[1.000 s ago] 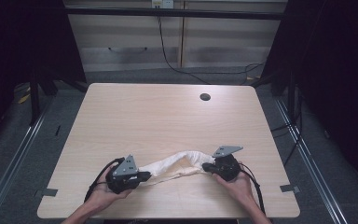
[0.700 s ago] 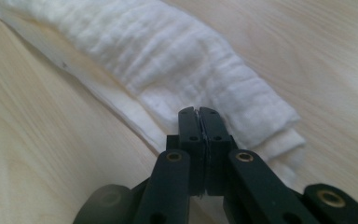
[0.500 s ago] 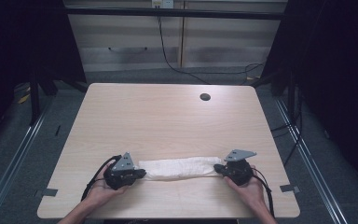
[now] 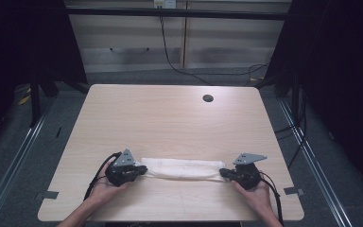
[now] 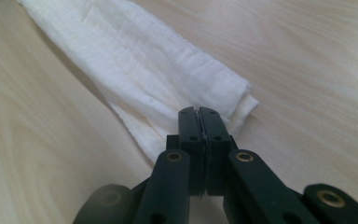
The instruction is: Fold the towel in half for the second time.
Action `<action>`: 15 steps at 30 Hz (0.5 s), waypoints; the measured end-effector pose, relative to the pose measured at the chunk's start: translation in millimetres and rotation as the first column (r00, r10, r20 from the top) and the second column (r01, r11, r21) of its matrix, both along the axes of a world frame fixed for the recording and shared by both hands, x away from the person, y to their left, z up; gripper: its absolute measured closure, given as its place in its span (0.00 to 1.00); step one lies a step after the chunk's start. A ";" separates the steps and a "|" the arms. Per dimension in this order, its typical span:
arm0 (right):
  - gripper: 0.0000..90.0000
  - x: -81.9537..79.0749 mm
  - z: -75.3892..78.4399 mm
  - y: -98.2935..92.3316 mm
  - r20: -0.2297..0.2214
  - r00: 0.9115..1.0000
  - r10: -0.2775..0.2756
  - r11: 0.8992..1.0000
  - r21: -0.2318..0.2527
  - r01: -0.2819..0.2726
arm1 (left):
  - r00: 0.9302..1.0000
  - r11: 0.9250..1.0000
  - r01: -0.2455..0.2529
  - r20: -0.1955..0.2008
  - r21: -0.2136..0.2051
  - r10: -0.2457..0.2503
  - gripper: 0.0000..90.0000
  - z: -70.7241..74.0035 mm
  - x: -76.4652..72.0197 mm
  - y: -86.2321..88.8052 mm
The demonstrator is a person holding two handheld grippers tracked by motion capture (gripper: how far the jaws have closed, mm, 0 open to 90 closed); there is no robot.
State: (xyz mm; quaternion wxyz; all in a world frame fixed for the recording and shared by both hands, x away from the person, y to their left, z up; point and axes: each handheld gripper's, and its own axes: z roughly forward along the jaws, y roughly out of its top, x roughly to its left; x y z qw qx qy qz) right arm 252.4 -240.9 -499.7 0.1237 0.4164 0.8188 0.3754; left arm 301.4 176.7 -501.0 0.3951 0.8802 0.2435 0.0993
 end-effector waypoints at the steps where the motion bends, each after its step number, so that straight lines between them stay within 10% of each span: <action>1: 0.99 3.1 0.0 0.4 -0.004 1.000 -0.002 1.000 0.002 0.002 | 1.000 1.000 -0.001 0.007 0.007 0.001 0.95 0.1 1.4 -0.2; 15: 0.96 21.5 1.0 12.0 0.018 0.999 -0.029 1.000 -0.004 0.030 | 0.997 0.995 -0.072 -0.022 -0.068 0.071 0.89 -2.8 15.9 8.4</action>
